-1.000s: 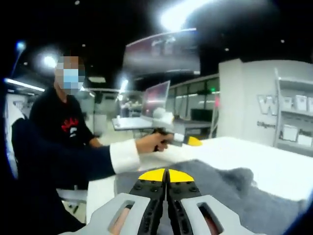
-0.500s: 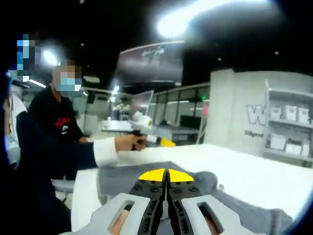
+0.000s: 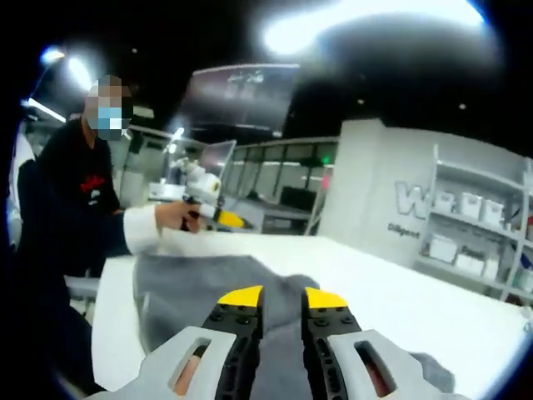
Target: Open the folded towel by lifting each exposed corner and separating the folded layers until the towel lies flat within the target outline without major curled edges
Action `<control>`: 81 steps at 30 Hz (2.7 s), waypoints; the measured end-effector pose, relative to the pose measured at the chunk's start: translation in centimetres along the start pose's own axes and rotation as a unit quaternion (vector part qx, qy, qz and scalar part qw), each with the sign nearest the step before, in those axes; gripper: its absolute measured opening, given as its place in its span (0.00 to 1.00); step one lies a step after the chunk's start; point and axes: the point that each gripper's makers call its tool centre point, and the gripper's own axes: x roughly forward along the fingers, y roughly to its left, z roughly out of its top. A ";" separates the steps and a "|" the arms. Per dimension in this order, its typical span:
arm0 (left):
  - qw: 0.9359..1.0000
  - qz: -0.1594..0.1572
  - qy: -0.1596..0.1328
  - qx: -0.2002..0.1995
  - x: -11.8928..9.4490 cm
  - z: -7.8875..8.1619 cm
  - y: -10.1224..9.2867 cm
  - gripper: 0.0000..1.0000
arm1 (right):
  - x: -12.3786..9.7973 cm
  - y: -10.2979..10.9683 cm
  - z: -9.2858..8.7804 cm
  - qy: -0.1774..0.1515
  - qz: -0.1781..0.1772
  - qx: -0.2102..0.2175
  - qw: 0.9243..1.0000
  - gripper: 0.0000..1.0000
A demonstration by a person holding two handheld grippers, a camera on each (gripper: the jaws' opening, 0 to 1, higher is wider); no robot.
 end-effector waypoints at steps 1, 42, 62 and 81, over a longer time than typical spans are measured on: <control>1.000 0.002 0.002 0.002 -0.2 -0.2 -0.1 0.81 | -0.2 -0.5 -0.4 0.007 -0.008 -0.006 1.000 0.17; 0.976 -0.011 0.174 0.127 -4.6 -9.5 1.3 0.95 | -6.8 -12.4 -14.5 0.160 -0.072 0.071 0.982 0.51; 0.981 0.062 0.173 0.053 -5.0 -12.1 2.3 0.54 | -8.4 -14.6 -18.7 0.202 -0.154 0.072 0.964 0.13; 0.975 0.102 0.171 0.102 -5.7 -12.1 3.8 0.20 | -8.9 -14.6 -19.3 0.212 -0.175 0.083 0.958 0.00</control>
